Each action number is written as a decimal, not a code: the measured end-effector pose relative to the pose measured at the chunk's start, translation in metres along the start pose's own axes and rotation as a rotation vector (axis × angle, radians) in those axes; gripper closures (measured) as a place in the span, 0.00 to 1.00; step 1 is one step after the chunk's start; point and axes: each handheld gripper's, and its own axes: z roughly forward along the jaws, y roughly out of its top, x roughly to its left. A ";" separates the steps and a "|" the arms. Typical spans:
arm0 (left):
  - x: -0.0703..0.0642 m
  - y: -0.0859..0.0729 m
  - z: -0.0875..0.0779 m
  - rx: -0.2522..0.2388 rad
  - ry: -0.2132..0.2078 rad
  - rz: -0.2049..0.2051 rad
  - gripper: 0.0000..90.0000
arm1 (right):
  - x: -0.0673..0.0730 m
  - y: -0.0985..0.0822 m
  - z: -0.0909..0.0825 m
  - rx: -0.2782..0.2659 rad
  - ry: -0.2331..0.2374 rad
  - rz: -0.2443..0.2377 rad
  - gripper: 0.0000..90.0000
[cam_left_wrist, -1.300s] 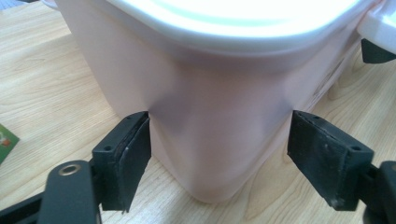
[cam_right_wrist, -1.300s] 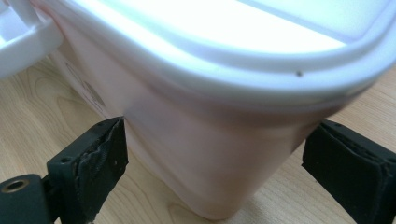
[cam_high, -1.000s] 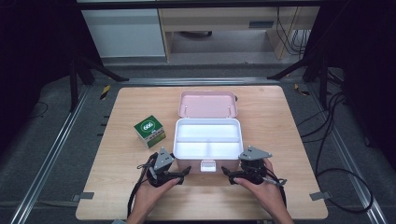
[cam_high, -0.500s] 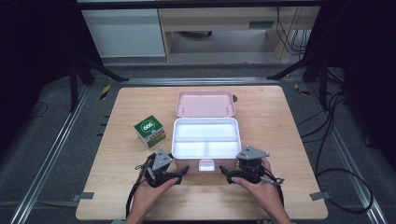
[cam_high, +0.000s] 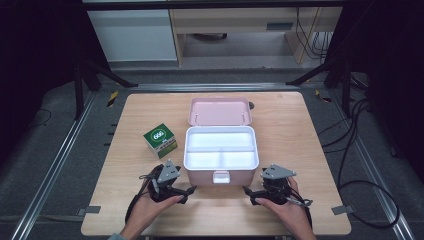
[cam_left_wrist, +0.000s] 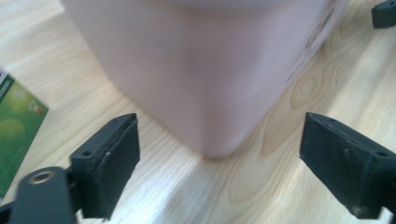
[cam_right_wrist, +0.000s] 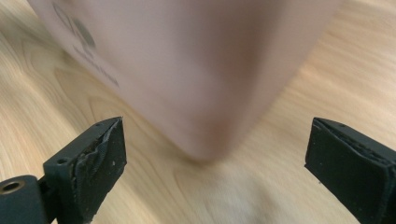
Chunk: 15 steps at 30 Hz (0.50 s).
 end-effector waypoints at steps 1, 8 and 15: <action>0.000 0.000 0.000 0.000 0.000 0.000 0.11 | -0.002 -0.002 -0.002 0.001 -0.003 0.006 0.07; 0.036 0.032 -0.035 0.013 0.014 0.043 0.08 | -0.016 -0.009 -0.006 -0.008 -0.021 0.056 0.09; 0.049 0.066 -0.046 0.013 0.007 0.071 0.09 | -0.018 -0.012 -0.003 0.007 -0.033 0.066 0.09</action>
